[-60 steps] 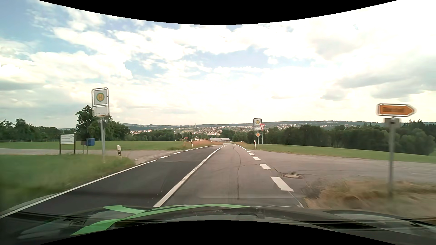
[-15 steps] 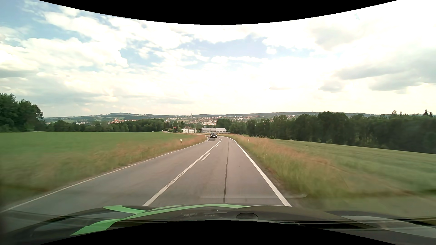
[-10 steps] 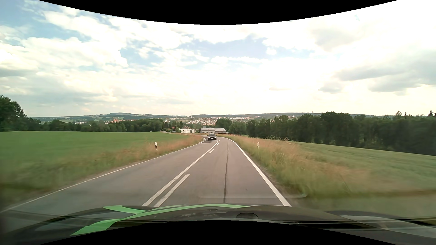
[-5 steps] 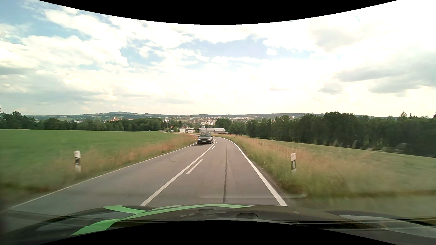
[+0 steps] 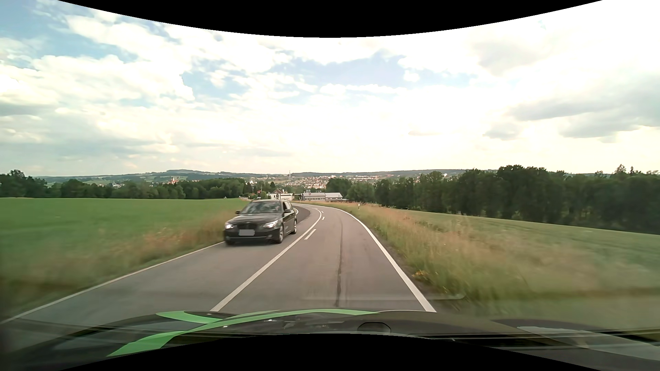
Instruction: Follow the waypoints while adhering to traffic rules and regulations
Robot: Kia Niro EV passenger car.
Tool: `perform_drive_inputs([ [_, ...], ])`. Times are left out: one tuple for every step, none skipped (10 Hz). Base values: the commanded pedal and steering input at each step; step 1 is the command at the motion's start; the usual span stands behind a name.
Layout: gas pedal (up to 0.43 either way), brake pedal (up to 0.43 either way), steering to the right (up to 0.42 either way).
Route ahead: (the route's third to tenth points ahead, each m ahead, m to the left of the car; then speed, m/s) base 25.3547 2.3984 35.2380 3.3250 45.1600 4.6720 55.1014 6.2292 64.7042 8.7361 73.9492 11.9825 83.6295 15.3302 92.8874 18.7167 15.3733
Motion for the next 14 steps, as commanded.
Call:
perform_drive_inputs([
  [0.067,0.0,-0.01],
  [0.067,0.0,-0.011],
  [0.079,0.0,-0.013],
  [0.079,0.0,-0.014],
  [0.087,0.0,-0.015],
  [0.087,0.0,-0.016],
  [0.087,0.0,-0.016],
  [0.087,0.0,-0.016],
  [0.087,0.0,-0.016],
  [0.087,0.0,-0.016],
  [0.087,0.0,-0.017],
  [0.087,0.0,-0.019],
  [0.087,0.0,-0.02],
  [0.087,0.0,-0.021],
])
